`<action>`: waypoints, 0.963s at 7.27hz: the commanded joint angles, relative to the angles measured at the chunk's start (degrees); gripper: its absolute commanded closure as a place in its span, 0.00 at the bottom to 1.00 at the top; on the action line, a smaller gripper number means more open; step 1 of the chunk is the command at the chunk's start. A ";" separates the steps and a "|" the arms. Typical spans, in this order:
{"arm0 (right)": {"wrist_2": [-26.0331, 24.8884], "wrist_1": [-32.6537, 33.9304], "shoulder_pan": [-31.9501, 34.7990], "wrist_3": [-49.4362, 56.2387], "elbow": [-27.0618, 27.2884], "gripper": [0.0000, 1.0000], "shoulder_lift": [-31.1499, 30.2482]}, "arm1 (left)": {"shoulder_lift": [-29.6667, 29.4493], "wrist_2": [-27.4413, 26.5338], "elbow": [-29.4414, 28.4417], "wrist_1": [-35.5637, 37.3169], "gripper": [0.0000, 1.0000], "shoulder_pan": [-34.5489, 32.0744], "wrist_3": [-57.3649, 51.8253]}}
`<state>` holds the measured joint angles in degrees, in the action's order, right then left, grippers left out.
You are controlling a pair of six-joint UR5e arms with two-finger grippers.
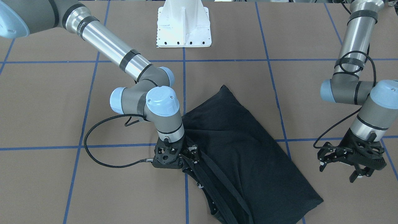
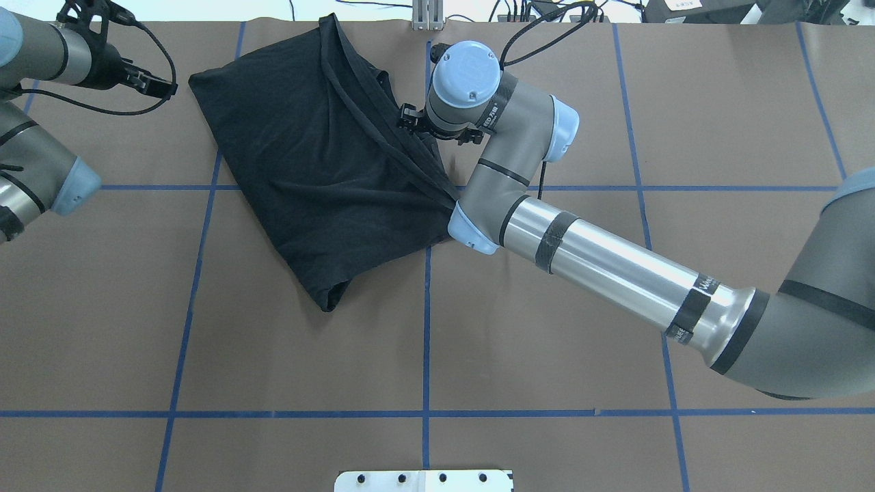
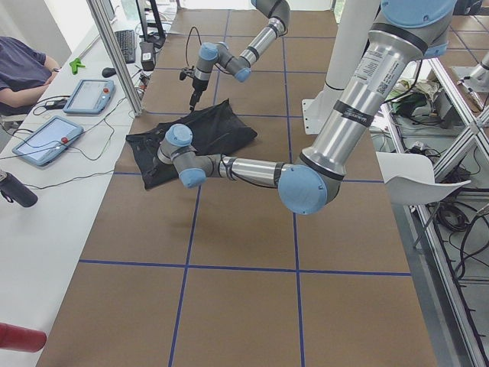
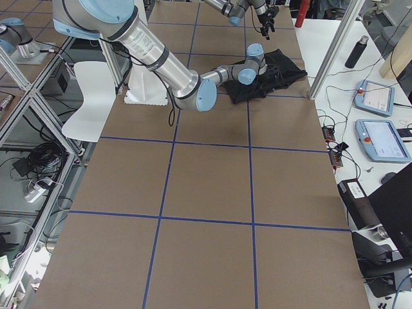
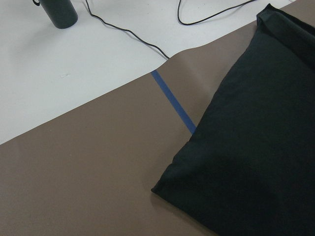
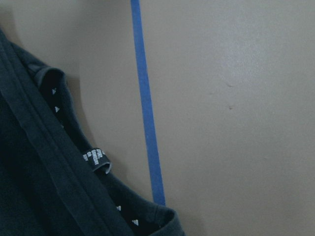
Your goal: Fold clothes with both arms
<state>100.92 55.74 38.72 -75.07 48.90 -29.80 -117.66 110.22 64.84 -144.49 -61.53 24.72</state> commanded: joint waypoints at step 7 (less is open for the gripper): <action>-3.10 -0.19 -2.60 -0.17 -0.56 0.58 0.10 | 0.50 0.00 0.11 0.00 0.00 0.01 0.06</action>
<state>97.97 55.54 36.19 -75.24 48.34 -29.83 -117.19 110.21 64.95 -144.49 -61.52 24.78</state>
